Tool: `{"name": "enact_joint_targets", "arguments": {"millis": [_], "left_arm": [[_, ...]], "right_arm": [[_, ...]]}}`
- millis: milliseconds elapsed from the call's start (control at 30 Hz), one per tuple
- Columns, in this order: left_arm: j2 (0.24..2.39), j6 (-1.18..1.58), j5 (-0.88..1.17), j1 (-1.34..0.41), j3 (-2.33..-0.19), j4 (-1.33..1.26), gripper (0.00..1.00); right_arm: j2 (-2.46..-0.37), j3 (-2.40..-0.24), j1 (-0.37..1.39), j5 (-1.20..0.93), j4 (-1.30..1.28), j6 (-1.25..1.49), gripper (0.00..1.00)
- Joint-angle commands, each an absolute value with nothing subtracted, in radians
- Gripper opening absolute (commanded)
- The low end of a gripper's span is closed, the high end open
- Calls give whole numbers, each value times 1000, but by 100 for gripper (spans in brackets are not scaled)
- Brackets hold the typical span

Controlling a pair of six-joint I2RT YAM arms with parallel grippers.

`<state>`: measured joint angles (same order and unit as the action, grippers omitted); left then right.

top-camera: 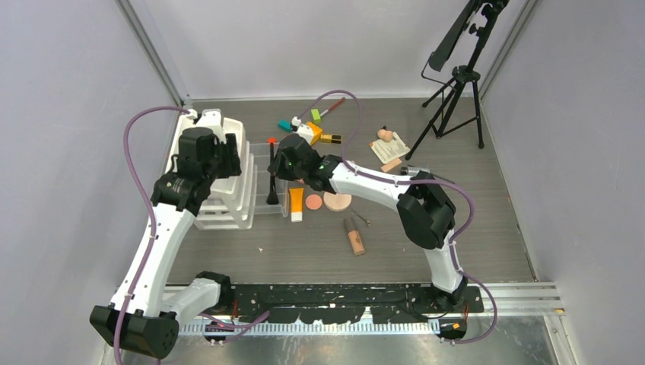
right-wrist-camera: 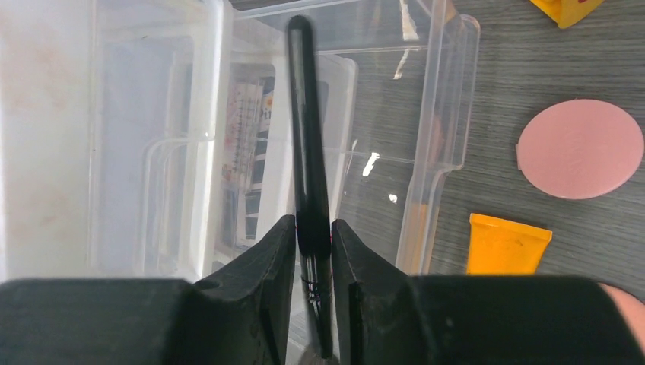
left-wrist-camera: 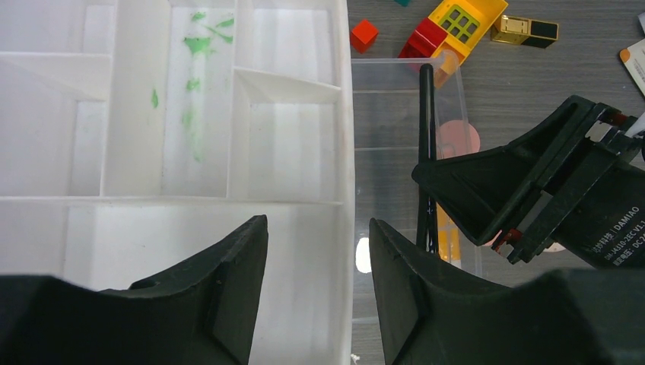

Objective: Organize the makeup
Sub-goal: Place the makeup brush in the drawer.

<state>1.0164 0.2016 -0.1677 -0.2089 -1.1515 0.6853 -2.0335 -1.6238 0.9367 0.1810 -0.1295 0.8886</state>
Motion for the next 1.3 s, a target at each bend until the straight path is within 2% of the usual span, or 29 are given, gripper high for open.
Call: {"name": "enact_joint_targets", "arguments": {"millis": [0, 200, 367, 700, 1100, 1267], "left_arm": [[995, 199, -164, -206, -1149, 647, 54], [993, 198, -166, -206, -1149, 646, 54], [992, 198, -166, -206, -1149, 646, 54], [980, 196, -173, -206, -1147, 646, 54], [964, 195, -179, -206, -1145, 645, 54], [960, 195, -178, -206, -1145, 643, 55]], "right_arm": [[-2027, -1676, 940, 190, -115, 877, 32], [-2008, -1654, 942, 193, -96, 865, 39], [-1990, -1650, 942, 206, -93, 847, 39], [-1883, -1676, 877, 454, -164, 594, 40], [-2154, -1951, 624, 507, -293, 551, 41], [-2256, -1996, 545, 438, -217, 600, 41]]}}
